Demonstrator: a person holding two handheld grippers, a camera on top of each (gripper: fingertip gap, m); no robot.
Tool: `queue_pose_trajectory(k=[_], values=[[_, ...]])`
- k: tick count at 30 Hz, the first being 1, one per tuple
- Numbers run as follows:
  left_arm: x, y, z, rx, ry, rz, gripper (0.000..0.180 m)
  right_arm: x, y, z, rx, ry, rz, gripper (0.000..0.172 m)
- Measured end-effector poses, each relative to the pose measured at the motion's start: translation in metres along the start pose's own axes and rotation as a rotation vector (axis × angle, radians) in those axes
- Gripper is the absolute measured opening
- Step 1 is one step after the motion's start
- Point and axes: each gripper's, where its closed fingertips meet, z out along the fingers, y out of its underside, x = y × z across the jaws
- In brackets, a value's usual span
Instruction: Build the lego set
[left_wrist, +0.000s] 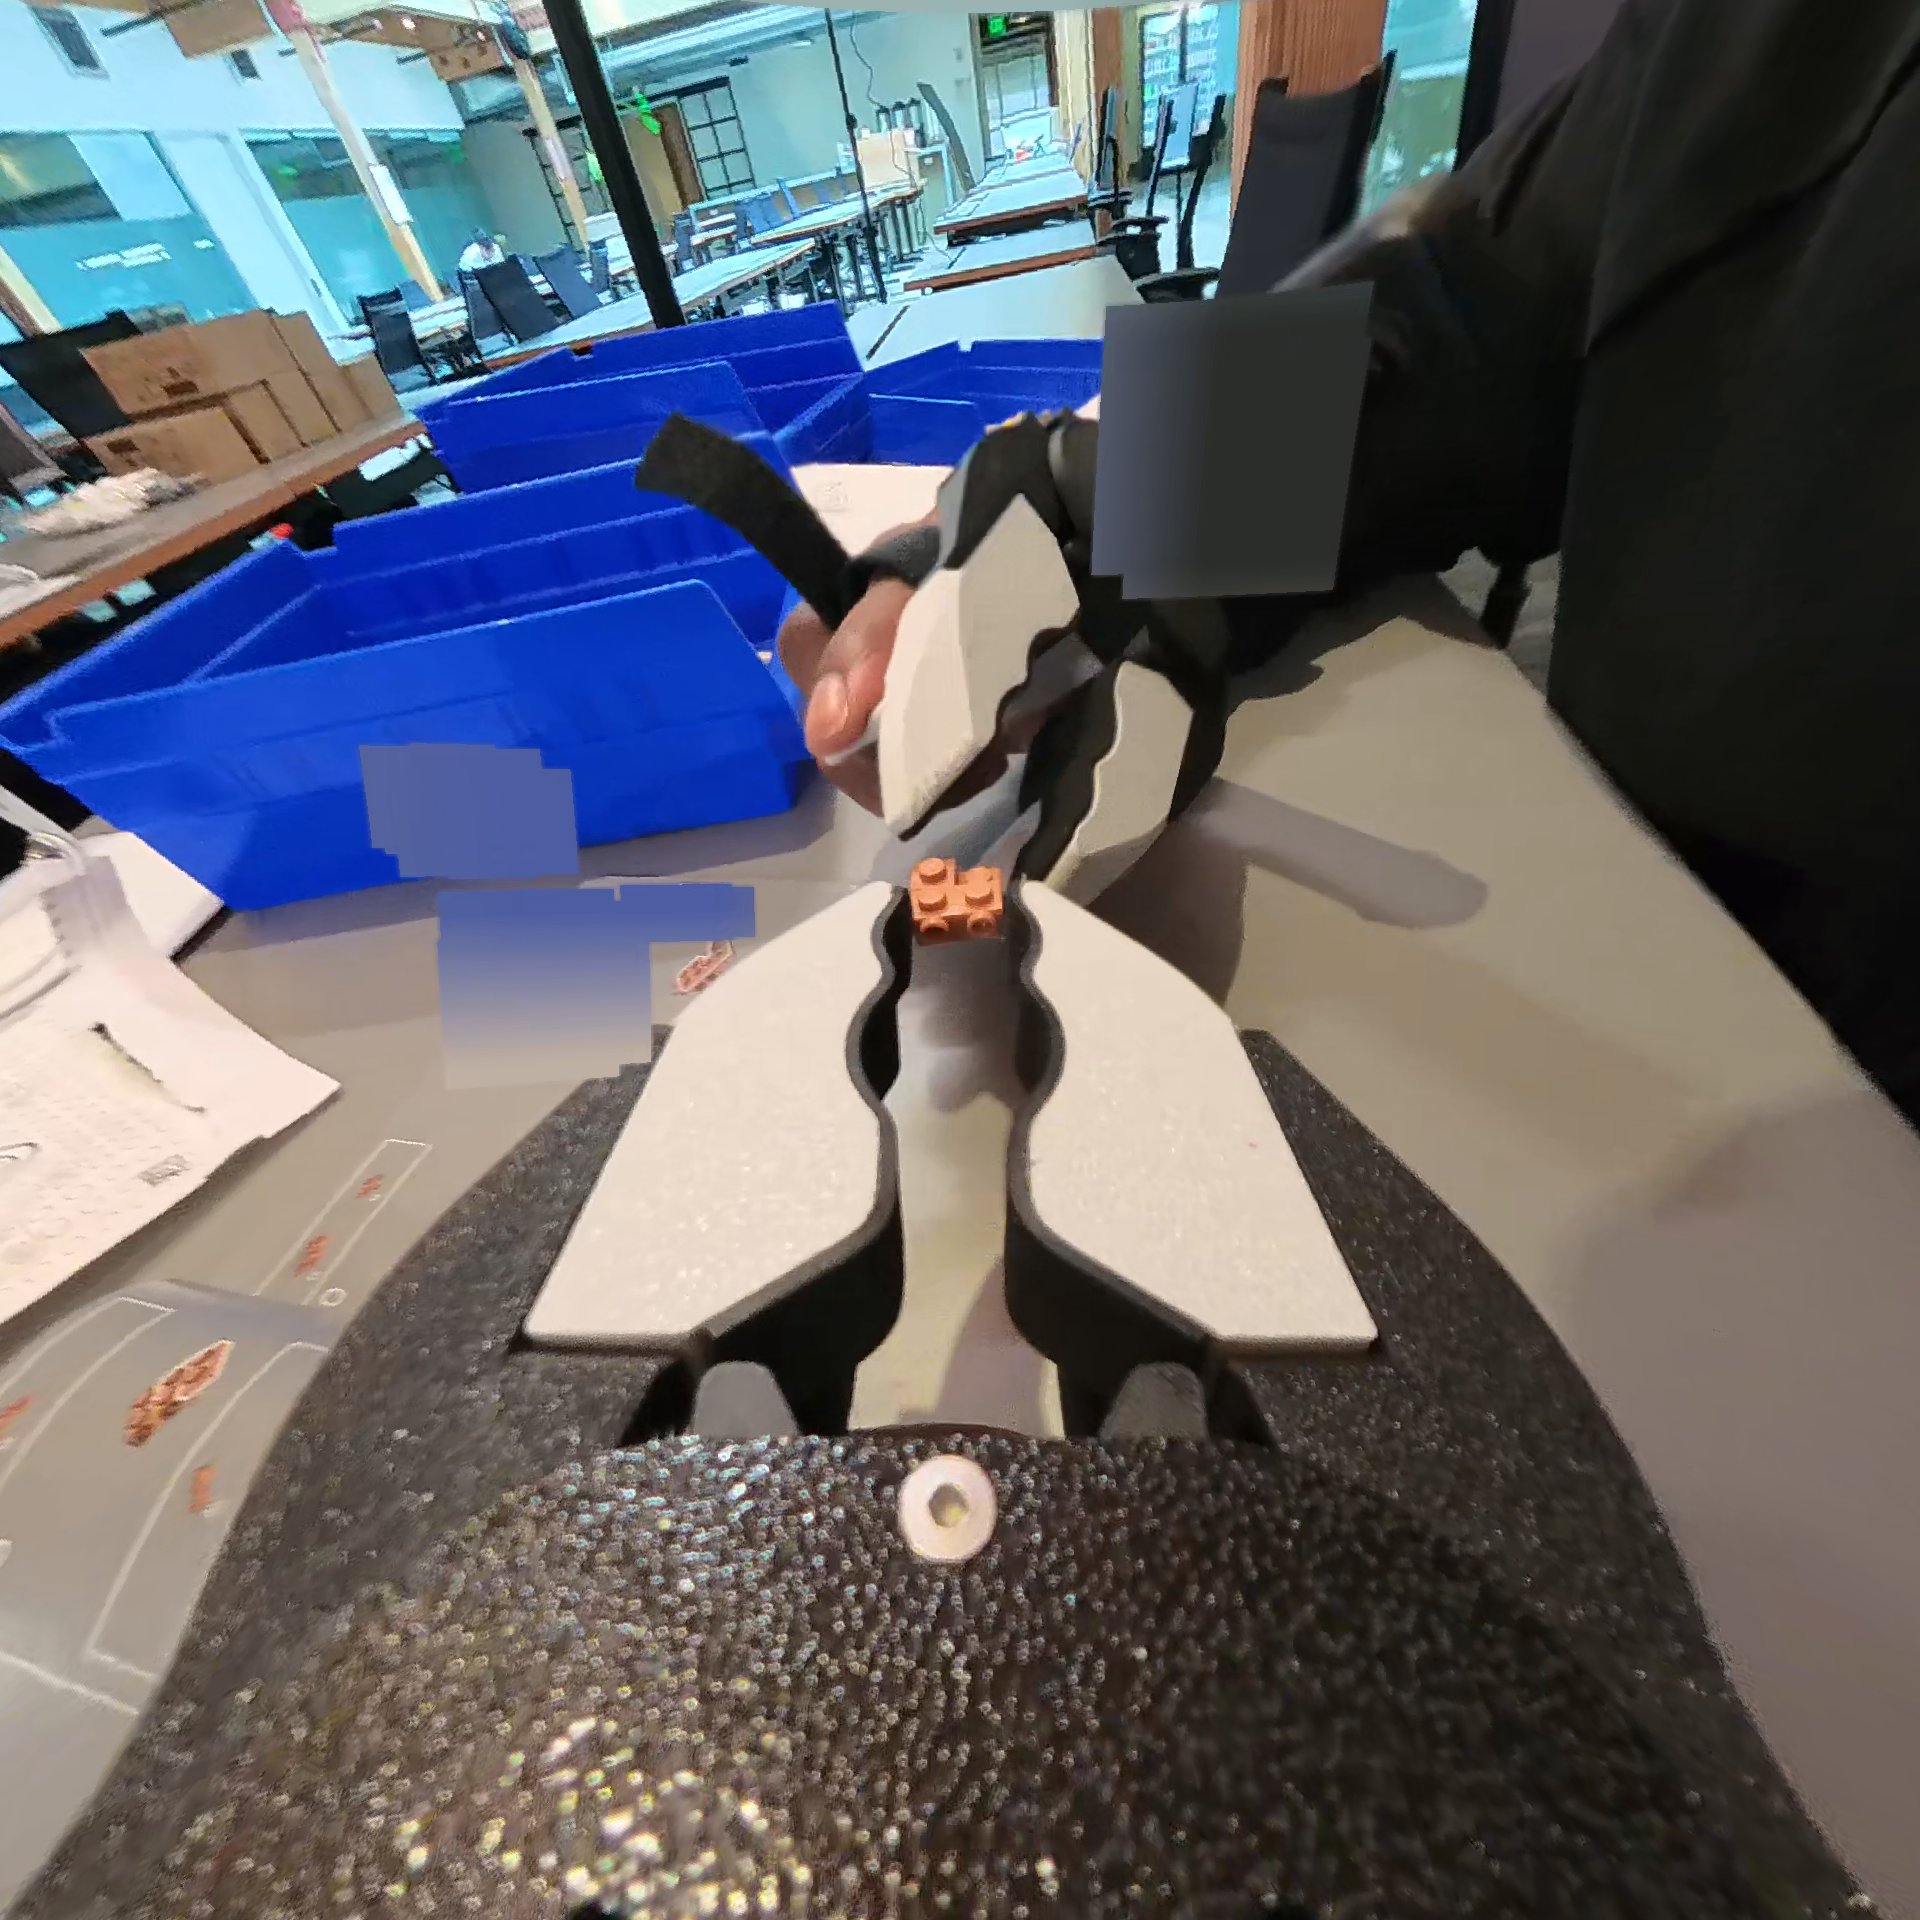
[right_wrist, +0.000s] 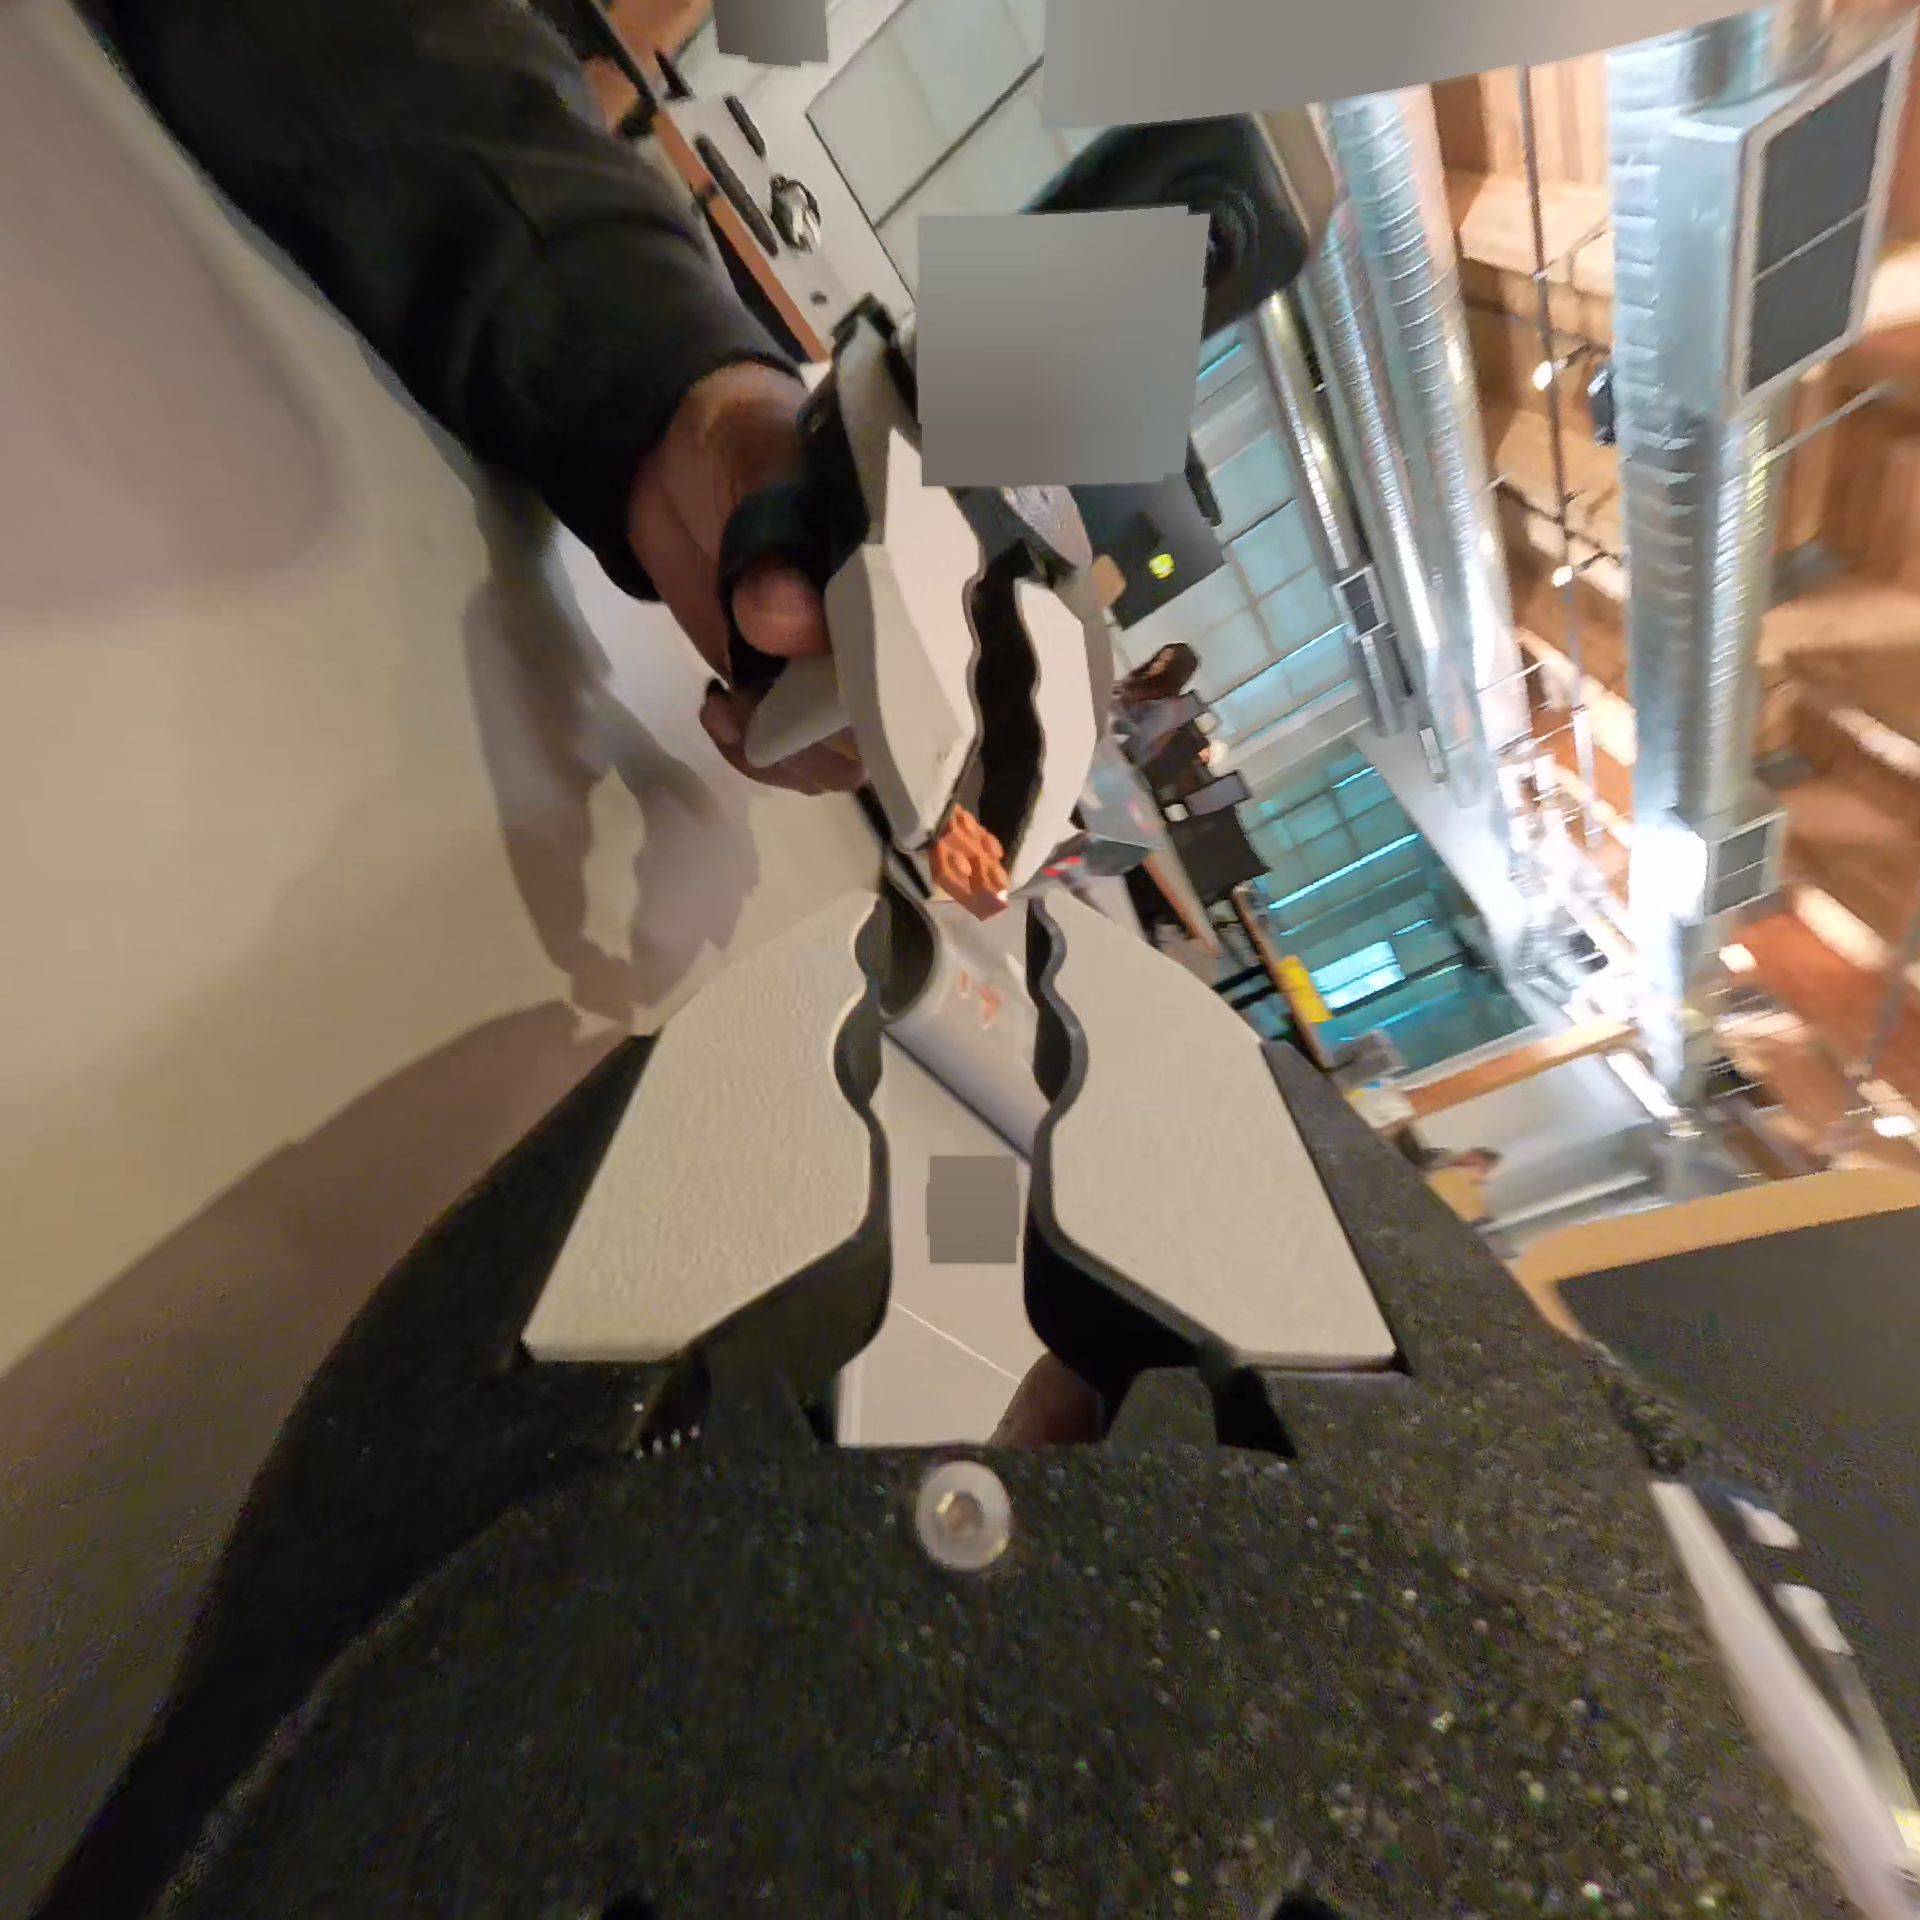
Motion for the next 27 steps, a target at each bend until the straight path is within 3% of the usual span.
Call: queue_pose_trajectory(k=[9,27], values=[[-0.003,0.005,0.000,-0.017,-0.026,0.041,0.016,0.001,0.000,-0.002,0.050,-0.091,0.367,0.026],[-0.007,0.009,0.001,-0.016,-0.034,0.018,0.016,-0.001,0.010,-0.001,0.038,-0.111,0.485,0.020]])
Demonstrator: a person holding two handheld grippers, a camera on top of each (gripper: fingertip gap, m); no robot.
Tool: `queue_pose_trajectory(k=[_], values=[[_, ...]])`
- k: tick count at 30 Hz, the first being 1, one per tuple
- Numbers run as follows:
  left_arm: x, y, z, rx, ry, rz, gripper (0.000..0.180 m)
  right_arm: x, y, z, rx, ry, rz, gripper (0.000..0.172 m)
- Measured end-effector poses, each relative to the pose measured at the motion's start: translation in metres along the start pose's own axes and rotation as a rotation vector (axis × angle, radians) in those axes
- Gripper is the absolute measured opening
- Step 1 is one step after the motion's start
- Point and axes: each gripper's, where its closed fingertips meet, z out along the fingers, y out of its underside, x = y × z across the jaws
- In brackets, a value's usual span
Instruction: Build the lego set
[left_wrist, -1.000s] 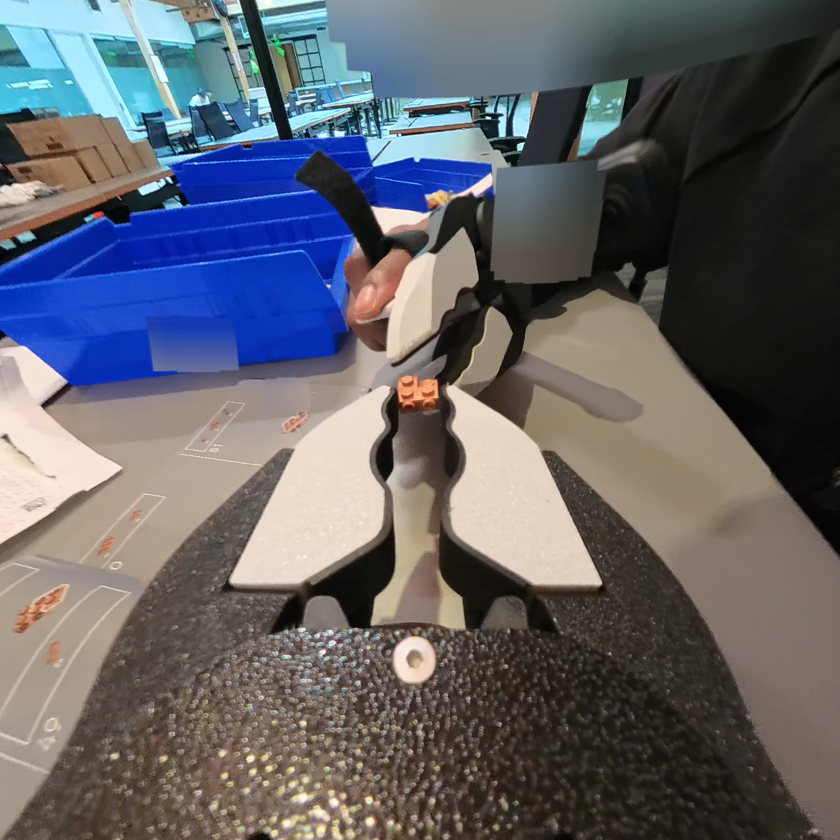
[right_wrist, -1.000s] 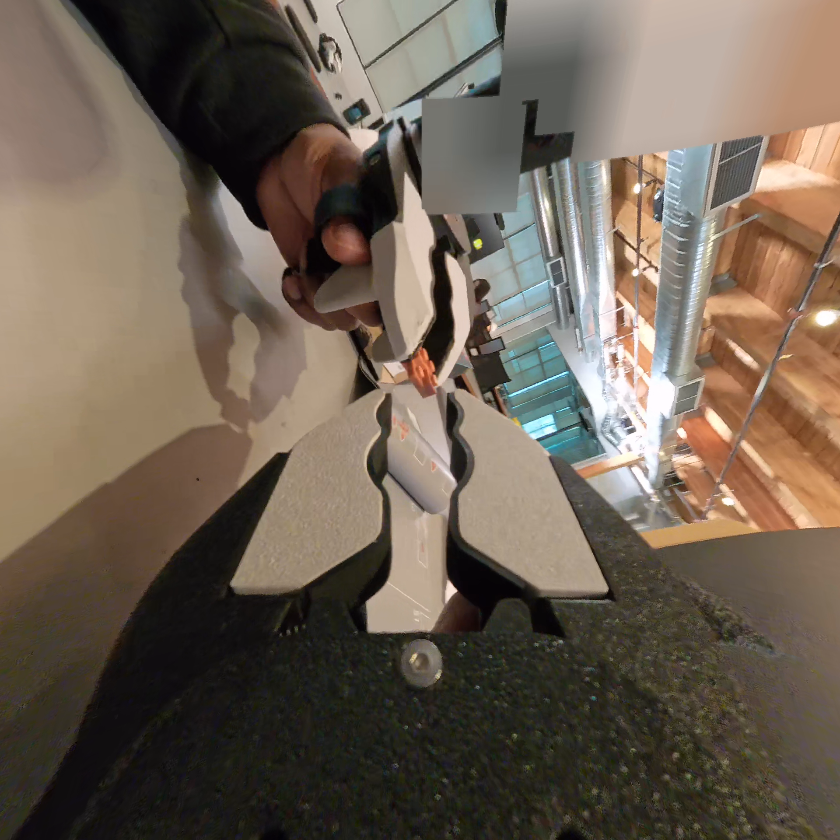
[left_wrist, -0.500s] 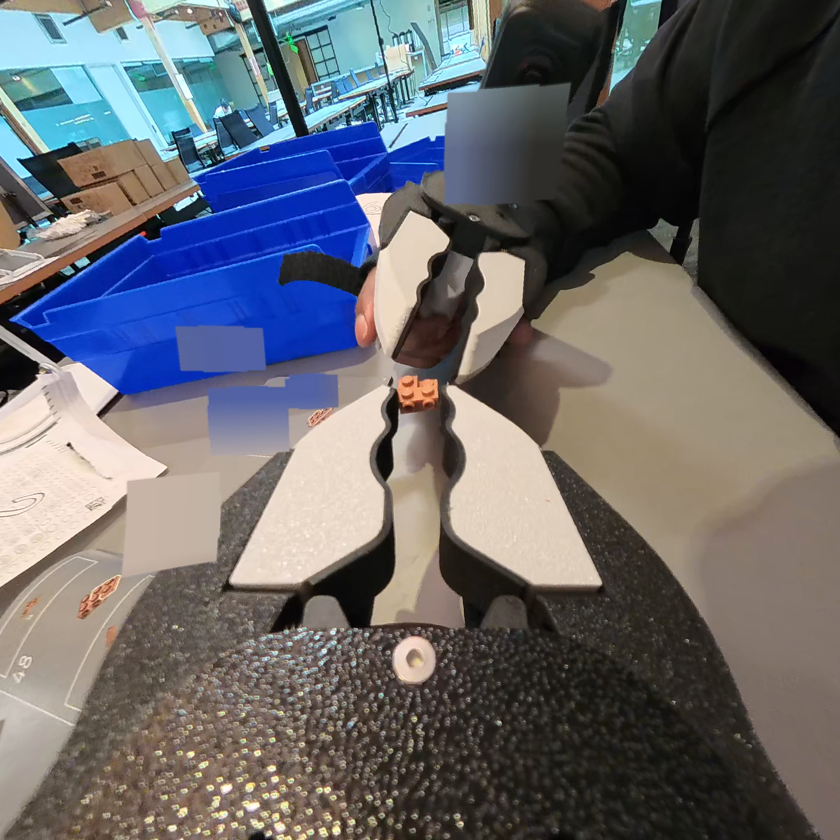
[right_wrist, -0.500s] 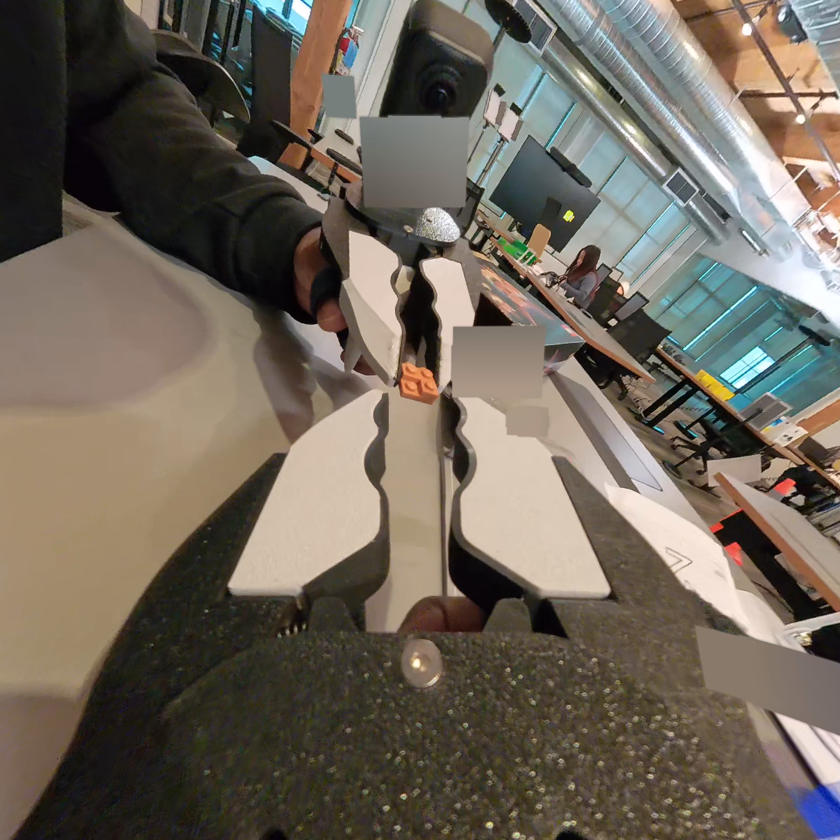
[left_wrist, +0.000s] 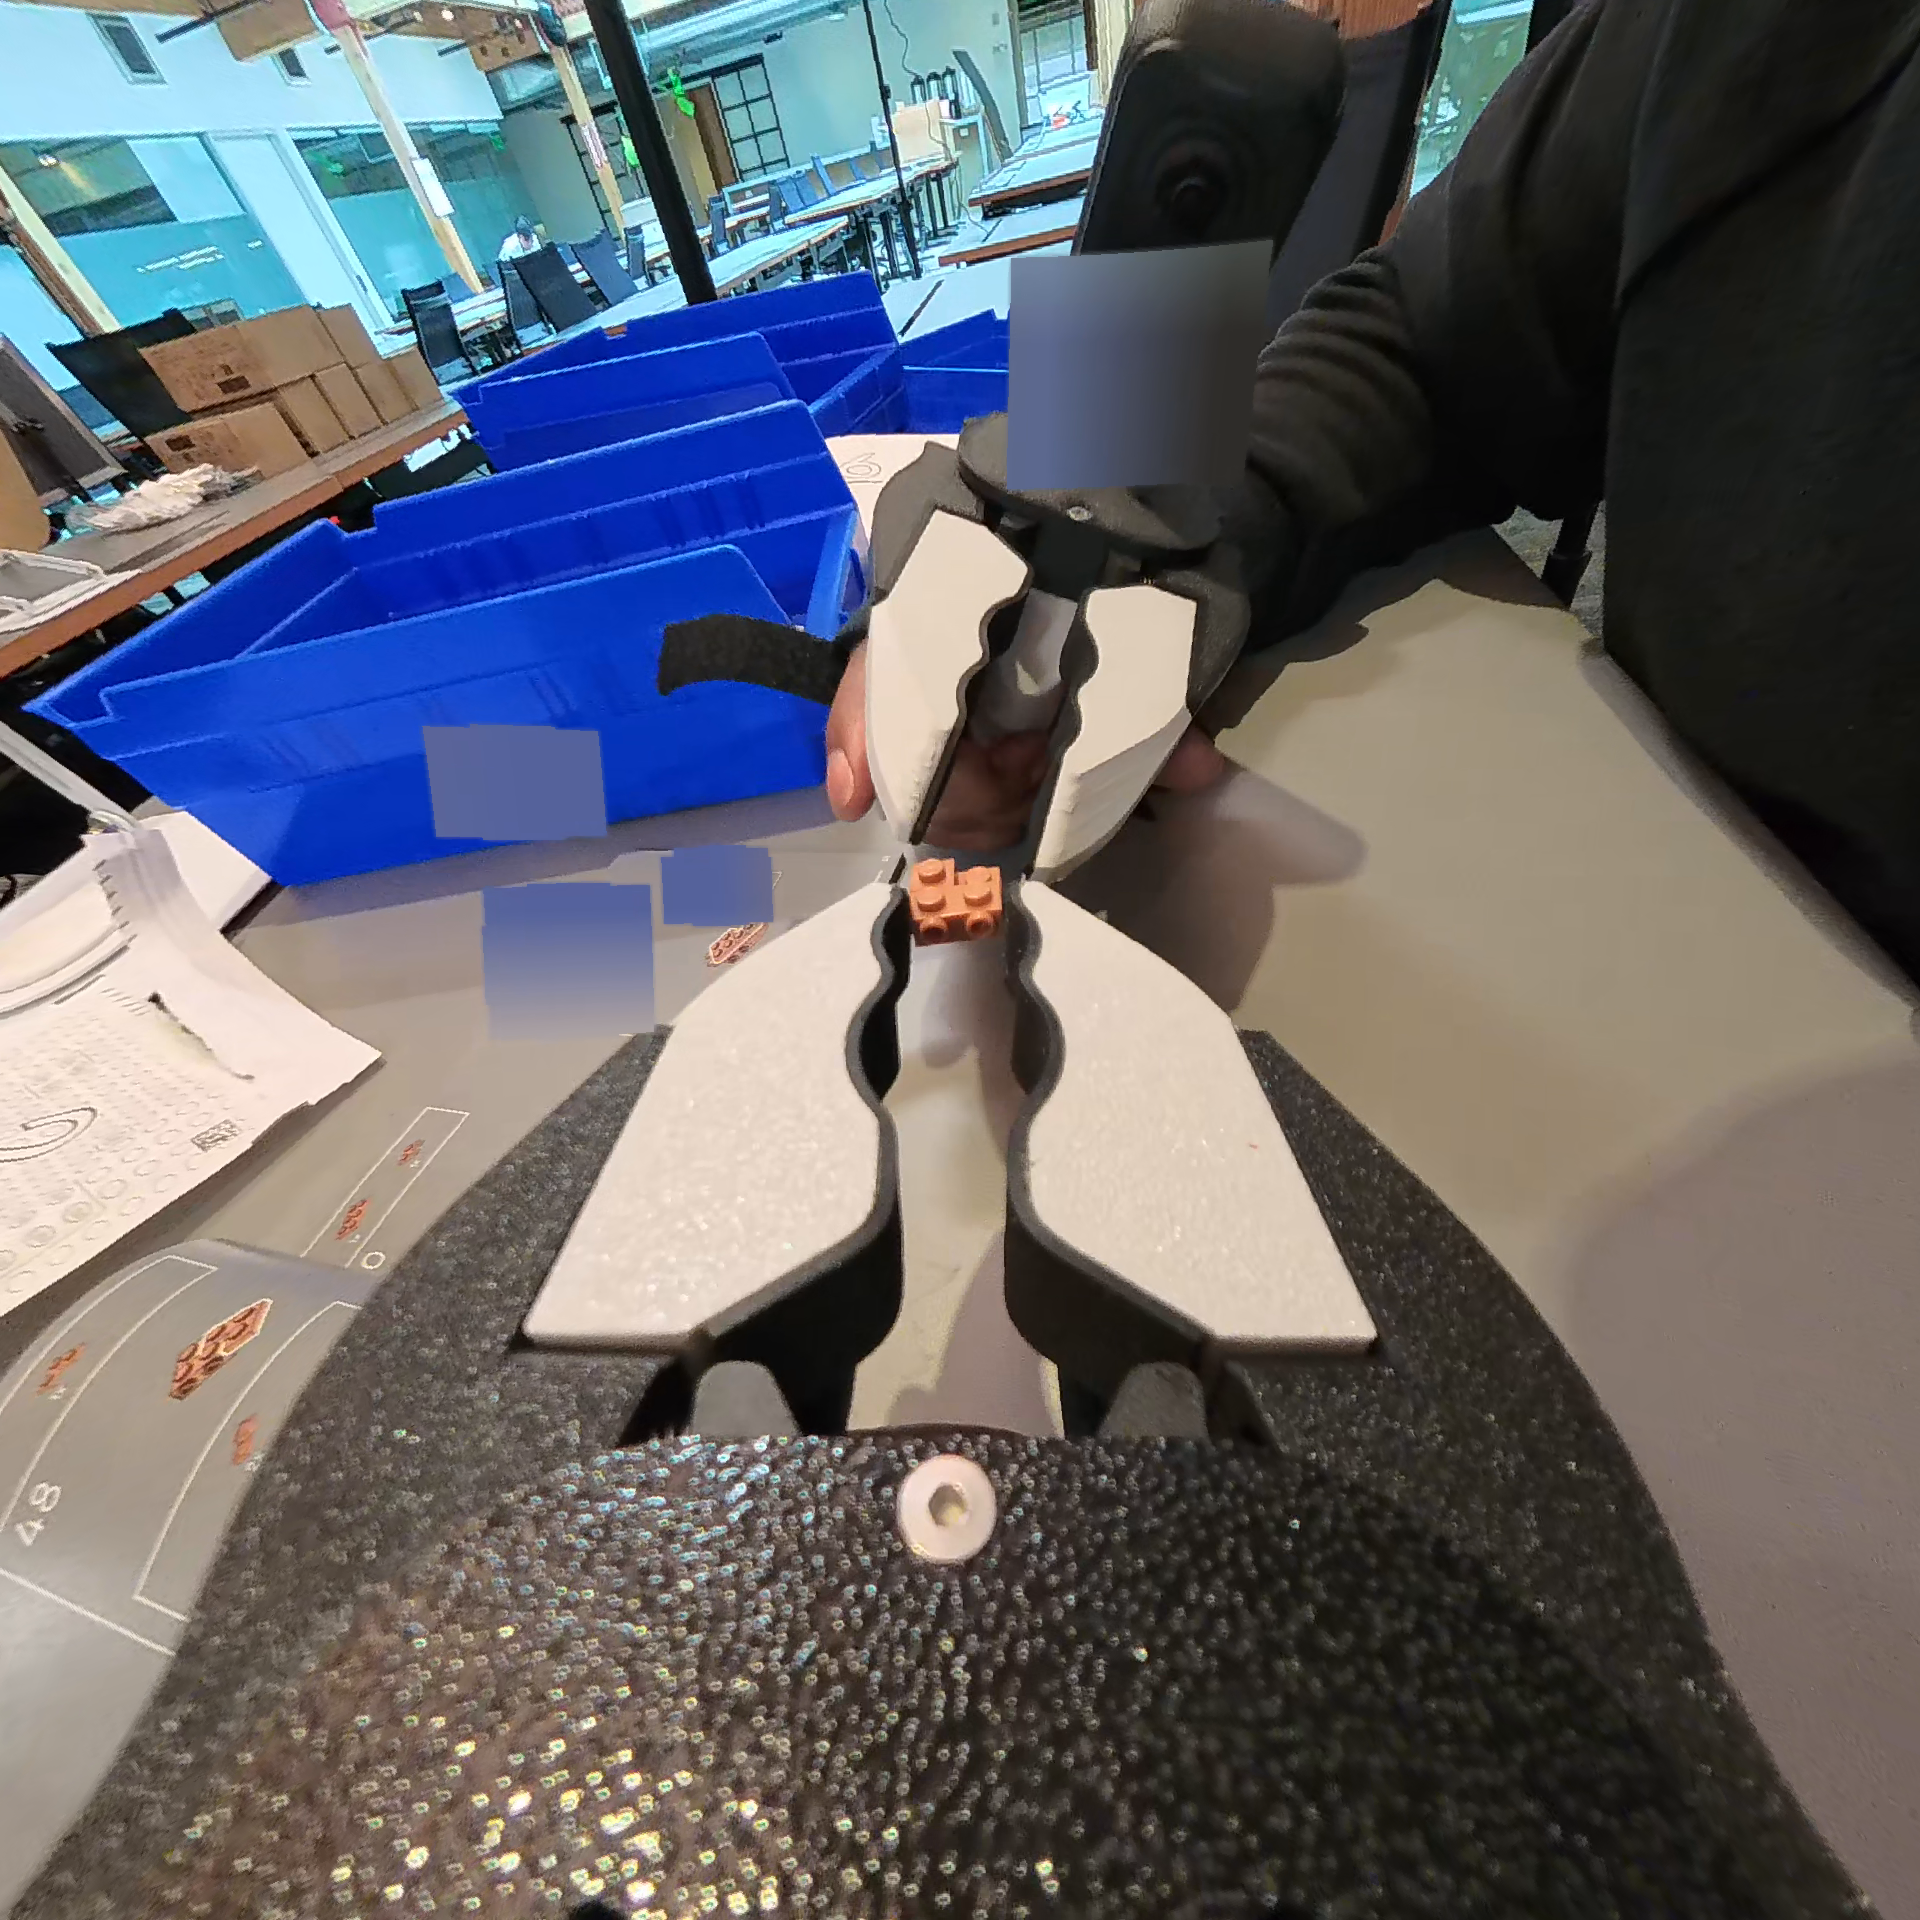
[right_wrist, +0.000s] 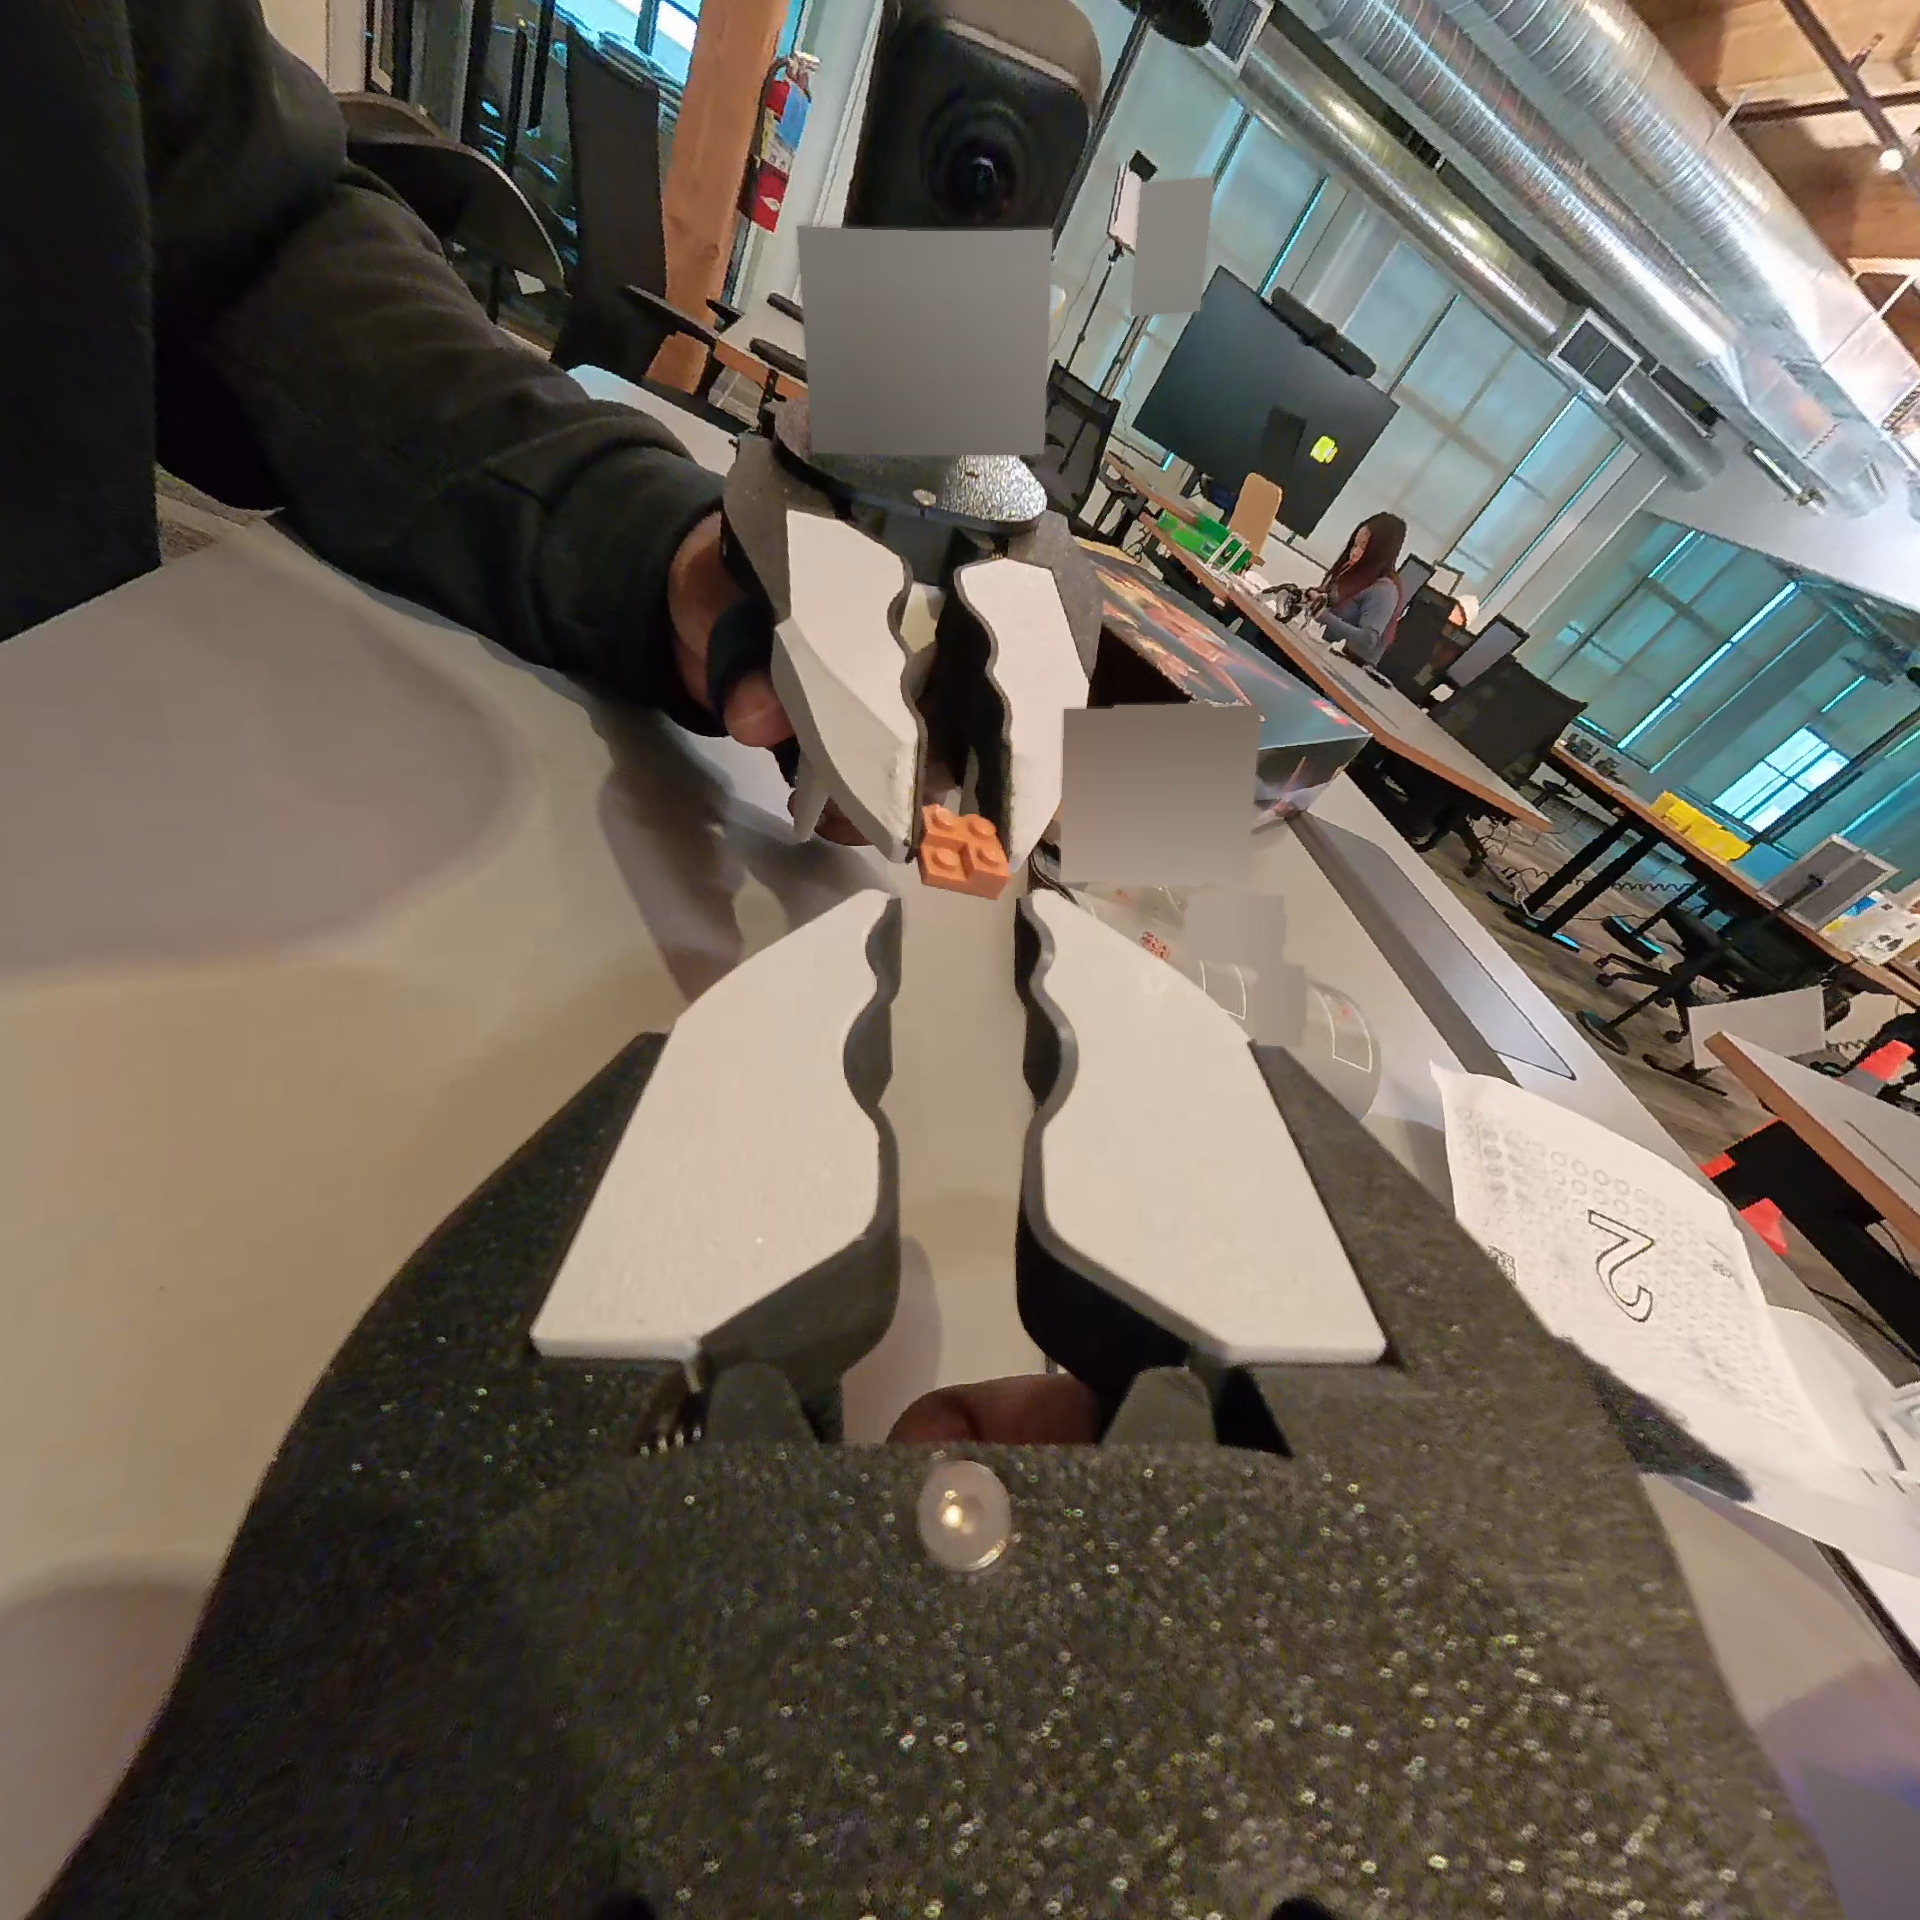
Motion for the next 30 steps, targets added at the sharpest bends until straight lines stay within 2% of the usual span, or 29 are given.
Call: queue_pose_trajectory(k=[12,30], values=[[-0.0041,-0.0036,-0.0025,0.018,-0.031,0.013,0.016,0.0050,0.0002,-0.0004,0.001,-0.001,0.053,0.021],[-0.0026,-0.0028,-0.0018,0.015,-0.025,0.022,0.016,0.0037,0.0043,0.0021,-0.029,-0.003,0.031,0.024]])
